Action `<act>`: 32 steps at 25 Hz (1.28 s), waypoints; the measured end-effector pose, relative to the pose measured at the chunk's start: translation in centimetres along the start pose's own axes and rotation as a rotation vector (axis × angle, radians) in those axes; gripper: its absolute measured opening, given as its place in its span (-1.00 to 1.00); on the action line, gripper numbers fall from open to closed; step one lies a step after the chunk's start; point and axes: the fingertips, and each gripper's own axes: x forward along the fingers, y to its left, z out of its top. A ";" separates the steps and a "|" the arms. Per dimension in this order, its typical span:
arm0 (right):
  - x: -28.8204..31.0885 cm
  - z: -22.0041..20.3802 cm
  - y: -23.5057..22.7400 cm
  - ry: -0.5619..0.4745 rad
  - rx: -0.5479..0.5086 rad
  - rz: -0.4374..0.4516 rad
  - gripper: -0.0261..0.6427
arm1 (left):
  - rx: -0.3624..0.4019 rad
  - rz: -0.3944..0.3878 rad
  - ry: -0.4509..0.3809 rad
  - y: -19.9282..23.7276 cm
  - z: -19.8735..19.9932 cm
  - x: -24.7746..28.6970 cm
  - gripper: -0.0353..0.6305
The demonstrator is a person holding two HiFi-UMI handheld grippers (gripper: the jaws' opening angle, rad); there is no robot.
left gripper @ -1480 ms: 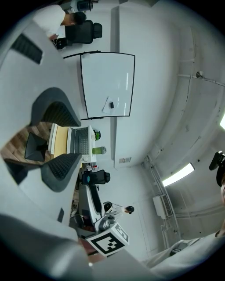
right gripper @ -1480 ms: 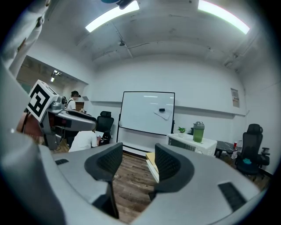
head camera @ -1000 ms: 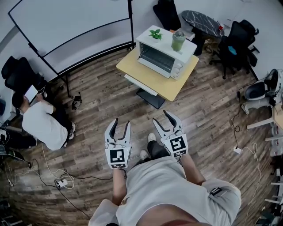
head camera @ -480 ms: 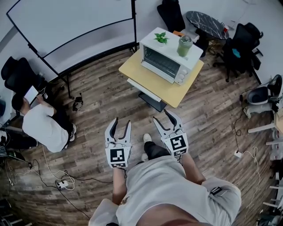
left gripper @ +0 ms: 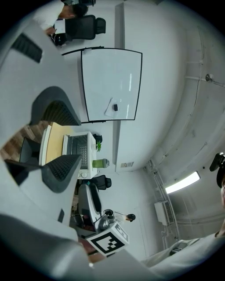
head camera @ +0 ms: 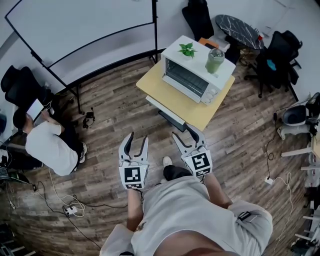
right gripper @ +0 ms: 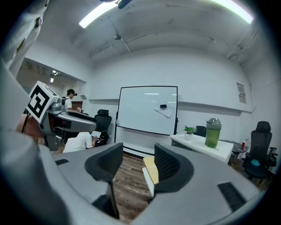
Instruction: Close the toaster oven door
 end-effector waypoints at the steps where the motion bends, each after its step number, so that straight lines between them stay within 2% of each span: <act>1: 0.5 0.0 -0.4 0.000 0.001 0.002 -0.25 | -0.001 0.003 0.000 0.2 0.1 0.6 -0.29; 20: 9.1 1.3 -8.6 -0.029 0.029 0.062 -0.27 | 0.027 0.033 0.009 2.0 2.9 11.7 -0.28; 32: 12.0 1.4 -11.2 -0.035 0.042 0.036 -0.28 | 0.043 -0.003 0.009 3.0 3.4 16.0 -0.28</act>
